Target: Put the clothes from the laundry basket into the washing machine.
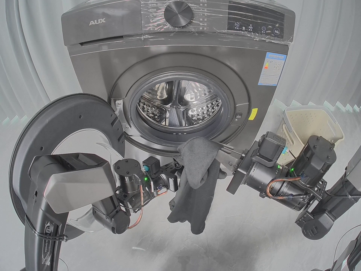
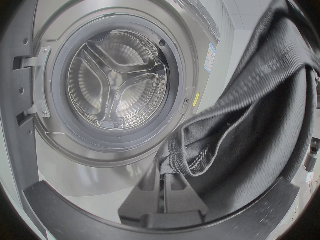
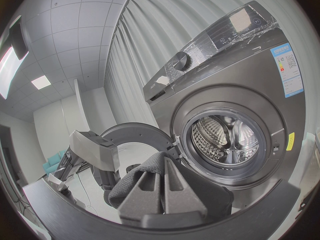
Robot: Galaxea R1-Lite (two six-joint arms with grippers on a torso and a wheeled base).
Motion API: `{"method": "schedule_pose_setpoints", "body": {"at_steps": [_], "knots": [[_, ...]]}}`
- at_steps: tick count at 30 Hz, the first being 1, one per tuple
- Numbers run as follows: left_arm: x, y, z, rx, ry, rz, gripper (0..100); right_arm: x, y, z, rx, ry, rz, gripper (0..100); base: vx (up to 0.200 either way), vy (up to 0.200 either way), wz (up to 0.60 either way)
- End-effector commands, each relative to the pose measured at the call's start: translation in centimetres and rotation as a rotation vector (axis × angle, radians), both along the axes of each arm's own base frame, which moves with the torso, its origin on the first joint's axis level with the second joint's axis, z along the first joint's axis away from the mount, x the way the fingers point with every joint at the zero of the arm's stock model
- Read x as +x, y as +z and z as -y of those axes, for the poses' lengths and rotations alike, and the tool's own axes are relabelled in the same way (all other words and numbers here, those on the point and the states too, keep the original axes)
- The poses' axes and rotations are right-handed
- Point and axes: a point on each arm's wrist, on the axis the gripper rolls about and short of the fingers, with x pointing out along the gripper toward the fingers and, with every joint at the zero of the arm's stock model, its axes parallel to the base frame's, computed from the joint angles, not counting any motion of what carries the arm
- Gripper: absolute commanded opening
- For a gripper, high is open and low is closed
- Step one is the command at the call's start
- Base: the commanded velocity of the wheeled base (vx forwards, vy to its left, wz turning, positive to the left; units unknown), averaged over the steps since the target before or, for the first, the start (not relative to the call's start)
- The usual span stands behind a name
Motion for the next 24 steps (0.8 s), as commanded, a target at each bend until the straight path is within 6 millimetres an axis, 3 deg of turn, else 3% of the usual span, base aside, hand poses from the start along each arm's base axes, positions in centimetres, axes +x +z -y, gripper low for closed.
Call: {"method": "schedule_pose_setpoints", "body": {"at_steps": [1,7,8,24], "knots": [[-0.2,1.4,-0.5,-0.015,0.011,0.026,0,0.1,-0.5,0.6,-0.014,-0.017,-0.017,0,0.0,0.0,0.0],[-2.5,3.7,-1.8,-0.012,0.012,0.017,0,0.5,-1.4,2.1,-0.039,-0.064,-0.053,0,0.0,0.0,0.0],[-3.6,4.6,-2.2,-0.011,0.008,0.016,0,0.5,-1.6,2.4,-0.046,-0.072,-0.064,0,0.0,0.0,0.0],[-10.6,11.2,-5.5,-0.072,0.007,0.09,0,-1.4,-1.6,3.3,-0.049,-0.114,-0.095,0,0.0,0.0,0.0]]}}
